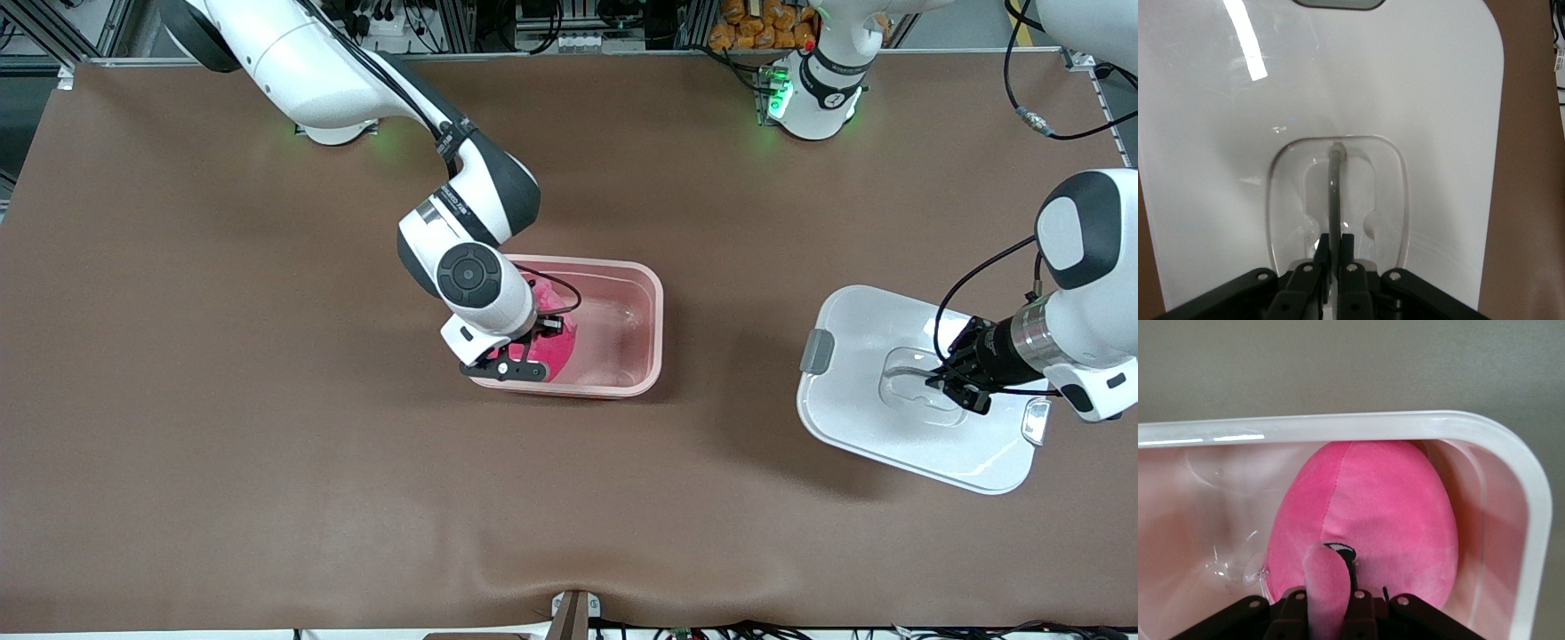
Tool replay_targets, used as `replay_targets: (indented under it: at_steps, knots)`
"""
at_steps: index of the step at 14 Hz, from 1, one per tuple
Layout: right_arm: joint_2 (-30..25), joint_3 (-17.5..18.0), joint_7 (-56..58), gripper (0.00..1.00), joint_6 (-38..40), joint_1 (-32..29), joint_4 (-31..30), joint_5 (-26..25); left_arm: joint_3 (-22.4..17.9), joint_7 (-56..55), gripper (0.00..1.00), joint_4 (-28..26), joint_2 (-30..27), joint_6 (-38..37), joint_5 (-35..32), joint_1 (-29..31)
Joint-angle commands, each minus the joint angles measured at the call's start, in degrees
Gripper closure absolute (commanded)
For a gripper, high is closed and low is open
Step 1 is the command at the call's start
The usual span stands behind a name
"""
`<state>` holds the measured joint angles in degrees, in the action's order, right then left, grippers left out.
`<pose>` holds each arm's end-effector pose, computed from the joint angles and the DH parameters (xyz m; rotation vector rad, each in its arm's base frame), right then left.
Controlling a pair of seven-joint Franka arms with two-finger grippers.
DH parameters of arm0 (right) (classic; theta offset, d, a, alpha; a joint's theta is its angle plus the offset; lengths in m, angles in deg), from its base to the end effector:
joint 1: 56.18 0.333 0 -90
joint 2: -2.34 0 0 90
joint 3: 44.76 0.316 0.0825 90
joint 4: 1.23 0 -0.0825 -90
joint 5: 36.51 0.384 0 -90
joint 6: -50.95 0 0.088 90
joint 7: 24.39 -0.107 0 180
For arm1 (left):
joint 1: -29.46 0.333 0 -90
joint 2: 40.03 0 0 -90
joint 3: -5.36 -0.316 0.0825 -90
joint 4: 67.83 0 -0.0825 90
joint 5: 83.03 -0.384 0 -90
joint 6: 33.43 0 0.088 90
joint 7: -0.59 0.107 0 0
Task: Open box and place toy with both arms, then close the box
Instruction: 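Lower the flamingo into the pink box with the right gripper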
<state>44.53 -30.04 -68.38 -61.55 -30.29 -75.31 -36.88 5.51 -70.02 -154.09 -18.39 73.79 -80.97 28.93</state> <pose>0.5865 0.4437 0.3156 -3.0342 0.1774 0.2203 0.6706 -0.0105 0.4488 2.5466 1.8018 -0.0471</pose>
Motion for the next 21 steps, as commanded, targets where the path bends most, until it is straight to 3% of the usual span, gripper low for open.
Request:
replay_targets:
  at_steps: [1, 15, 21]
  knots:
    - [2.1, 0.0, -3.9, 1.00, -2.4, 1.0, 1.4, -1.4, 0.1, 0.3, 1.00, 0.1, -0.1, -0.3, 0.1, 0.2]
    - [6.2, 0.0, -9.7, 1.00, -16.4, 4.7, 1.6, -1.2, 0.1, 0.6, 1.00, 0.3, 0.5, -0.2, 0.1, -0.2]
    - [8.1, 0.0, -10.1, 1.00, -18.7, 5.6, 1.8, -1.4, 0.1, 0.9, 1.00, 0.2, 0.5, -0.3, 0.2, 0.0]
